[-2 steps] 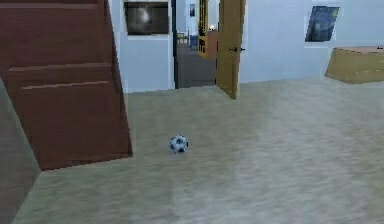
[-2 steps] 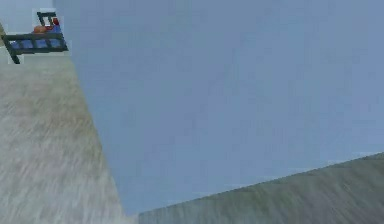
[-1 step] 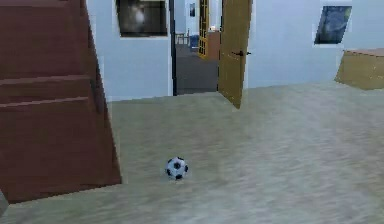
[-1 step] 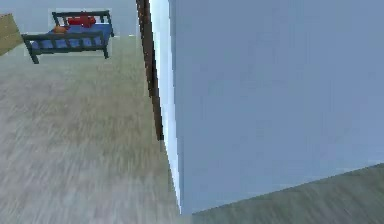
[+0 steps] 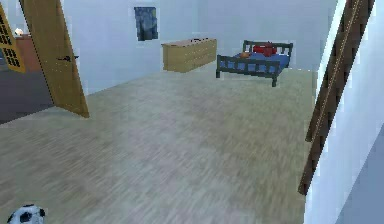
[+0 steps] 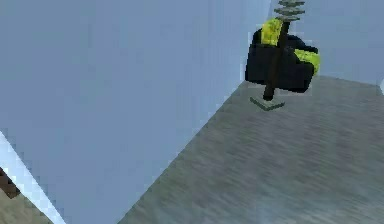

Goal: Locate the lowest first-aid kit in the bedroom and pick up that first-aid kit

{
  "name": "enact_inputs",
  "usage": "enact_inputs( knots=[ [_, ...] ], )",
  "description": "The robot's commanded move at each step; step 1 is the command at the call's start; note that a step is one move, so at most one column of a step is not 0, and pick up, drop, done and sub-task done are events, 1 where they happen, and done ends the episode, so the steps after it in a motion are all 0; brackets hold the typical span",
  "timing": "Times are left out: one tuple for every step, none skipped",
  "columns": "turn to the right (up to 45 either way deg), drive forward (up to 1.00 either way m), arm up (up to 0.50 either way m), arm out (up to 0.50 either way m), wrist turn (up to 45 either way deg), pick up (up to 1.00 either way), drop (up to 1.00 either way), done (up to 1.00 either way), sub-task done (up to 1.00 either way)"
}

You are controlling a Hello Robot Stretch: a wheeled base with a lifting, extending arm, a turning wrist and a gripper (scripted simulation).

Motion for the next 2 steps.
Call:
enact_inputs(
  knots=[
    [18.0,0.0,0.0,0.0,0.0,0.0,0.0,0.0,0.0],
    [0.0,0.4,0.0,0.0,0.0,0.0,0.0,0.0,0.0]
  ],
)
